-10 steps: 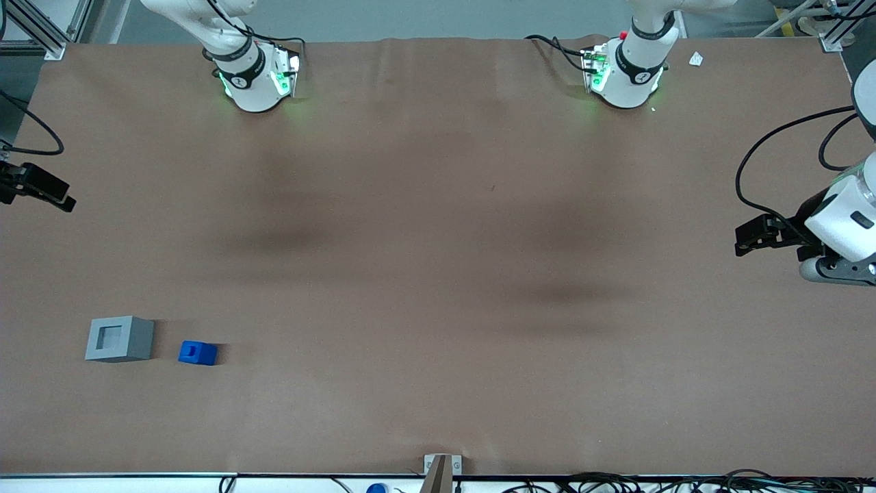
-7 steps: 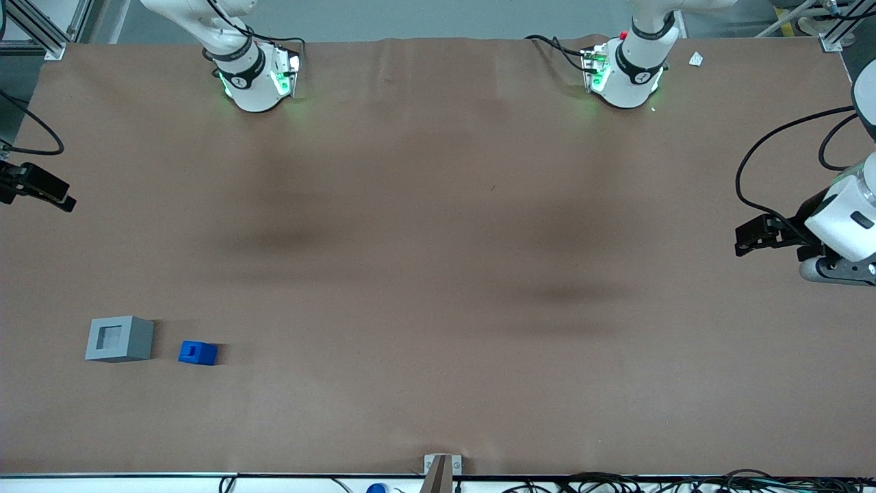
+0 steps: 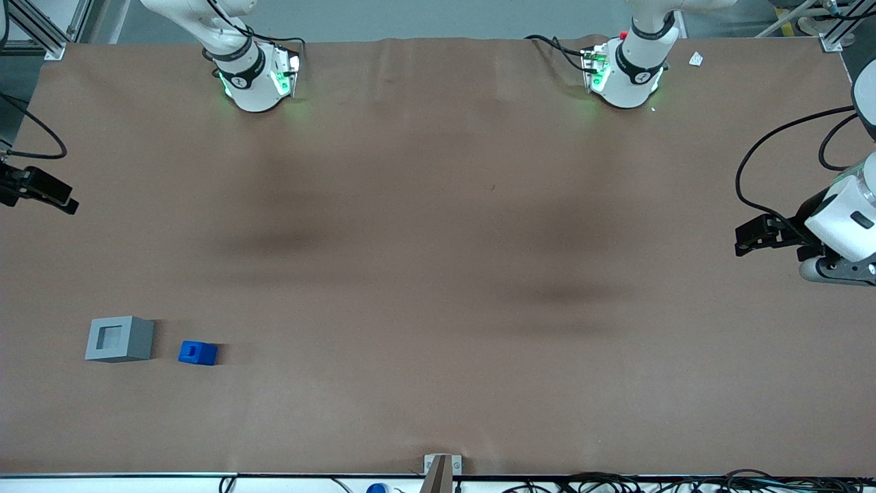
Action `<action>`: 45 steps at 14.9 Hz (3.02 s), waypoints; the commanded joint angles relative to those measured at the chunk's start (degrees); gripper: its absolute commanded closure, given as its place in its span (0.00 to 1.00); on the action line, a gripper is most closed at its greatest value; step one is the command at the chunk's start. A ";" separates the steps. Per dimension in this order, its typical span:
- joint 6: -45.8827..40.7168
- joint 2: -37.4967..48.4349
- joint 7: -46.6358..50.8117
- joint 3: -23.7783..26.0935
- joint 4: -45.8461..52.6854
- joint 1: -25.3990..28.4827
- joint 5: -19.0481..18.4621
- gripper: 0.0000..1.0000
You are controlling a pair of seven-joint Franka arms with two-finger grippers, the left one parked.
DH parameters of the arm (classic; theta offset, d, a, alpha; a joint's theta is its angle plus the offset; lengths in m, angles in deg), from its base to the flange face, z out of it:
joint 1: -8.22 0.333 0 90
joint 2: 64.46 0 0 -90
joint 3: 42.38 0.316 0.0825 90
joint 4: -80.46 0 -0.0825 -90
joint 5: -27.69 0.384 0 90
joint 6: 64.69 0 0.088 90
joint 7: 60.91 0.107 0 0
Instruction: Insert blue part into gray base with right arm
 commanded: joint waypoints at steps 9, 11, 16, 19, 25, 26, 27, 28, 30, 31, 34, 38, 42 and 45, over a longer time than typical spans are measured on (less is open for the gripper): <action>23.61 -25.60 0.37 0.71 -0.14 0.19 4.89 0.00; 28.28 -29.73 0.37 0.79 -0.05 0.37 5.07 0.00; 37.68 -35.45 0.37 0.80 0.56 0.98 4.89 0.00; 38.40 -37.74 0.46 0.88 2.57 1.69 4.98 0.00; 38.40 -41.08 0.81 0.97 6.97 2.74 7.35 0.03; 38.40 -41.17 0.81 0.97 7.15 2.74 7.35 0.06; 38.40 -41.52 0.73 0.97 7.15 2.74 7.35 0.07; 38.49 -41.70 0.72 0.97 7.24 2.74 7.35 0.07; 38.40 -42.75 0.72 0.97 8.64 2.74 7.35 0.07; 38.49 -43.19 0.64 0.97 8.91 2.57 7.35 0.10; 38.40 -43.64 0.55 0.97 9.35 2.48 7.35 0.29; 37.88 -43.64 -0.15 0.97 9.35 2.04 7.18 0.86; 30.36 -41.88 -4.79 0.80 11.44 0.20 7.18 1.00; 20.15 -41.44 -10.24 0.79 18.38 -3.84 6.83 1.00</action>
